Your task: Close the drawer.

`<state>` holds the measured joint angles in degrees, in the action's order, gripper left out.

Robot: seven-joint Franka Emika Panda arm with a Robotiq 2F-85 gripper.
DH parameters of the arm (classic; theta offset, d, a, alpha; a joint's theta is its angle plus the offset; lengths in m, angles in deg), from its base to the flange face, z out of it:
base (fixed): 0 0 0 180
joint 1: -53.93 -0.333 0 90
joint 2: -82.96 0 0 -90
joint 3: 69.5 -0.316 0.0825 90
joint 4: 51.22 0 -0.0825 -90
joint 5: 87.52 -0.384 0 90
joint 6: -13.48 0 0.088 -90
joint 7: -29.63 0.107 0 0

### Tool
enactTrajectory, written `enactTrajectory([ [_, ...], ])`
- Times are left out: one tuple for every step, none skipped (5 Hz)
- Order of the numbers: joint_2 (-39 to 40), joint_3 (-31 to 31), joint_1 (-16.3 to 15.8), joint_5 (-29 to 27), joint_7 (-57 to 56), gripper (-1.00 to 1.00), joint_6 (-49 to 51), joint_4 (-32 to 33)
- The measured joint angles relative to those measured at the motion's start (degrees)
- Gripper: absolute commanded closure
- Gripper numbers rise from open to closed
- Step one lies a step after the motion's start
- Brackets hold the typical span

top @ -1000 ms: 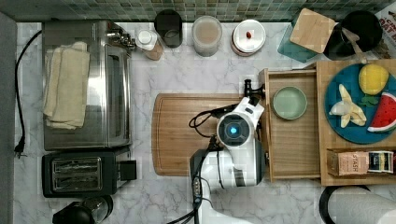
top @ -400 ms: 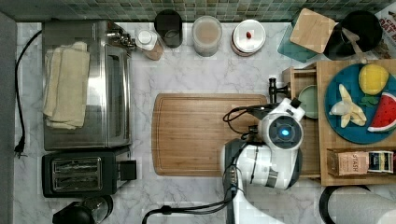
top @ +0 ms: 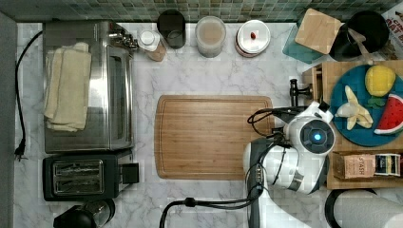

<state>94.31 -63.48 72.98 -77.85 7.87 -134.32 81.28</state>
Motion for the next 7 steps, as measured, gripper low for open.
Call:
enactTrajectory([
  [2.3, 0.2, 1.5, -2.7, -5.1, 1.0, 1.8, -3.1],
  [3.8, 0.2, 2.4, -5.9, -7.9, 1.0, 5.1, -6.3],
  [4.1, 0.2, 2.4, -5.9, -7.8, 1.0, 5.6, -6.7],
  [4.1, 0.2, 2.2, -5.4, -7.8, 1.0, 5.7, -6.7],
  [4.1, 0.2, 2.3, -5.1, -7.8, 1.0, 5.6, -6.7],
  [4.1, 0.2, 2.2, -5.0, -7.8, 1.0, 5.6, -6.7],
  [4.1, 0.2, 2.2, -5.0, -7.8, 1.0, 5.5, -6.7],
])
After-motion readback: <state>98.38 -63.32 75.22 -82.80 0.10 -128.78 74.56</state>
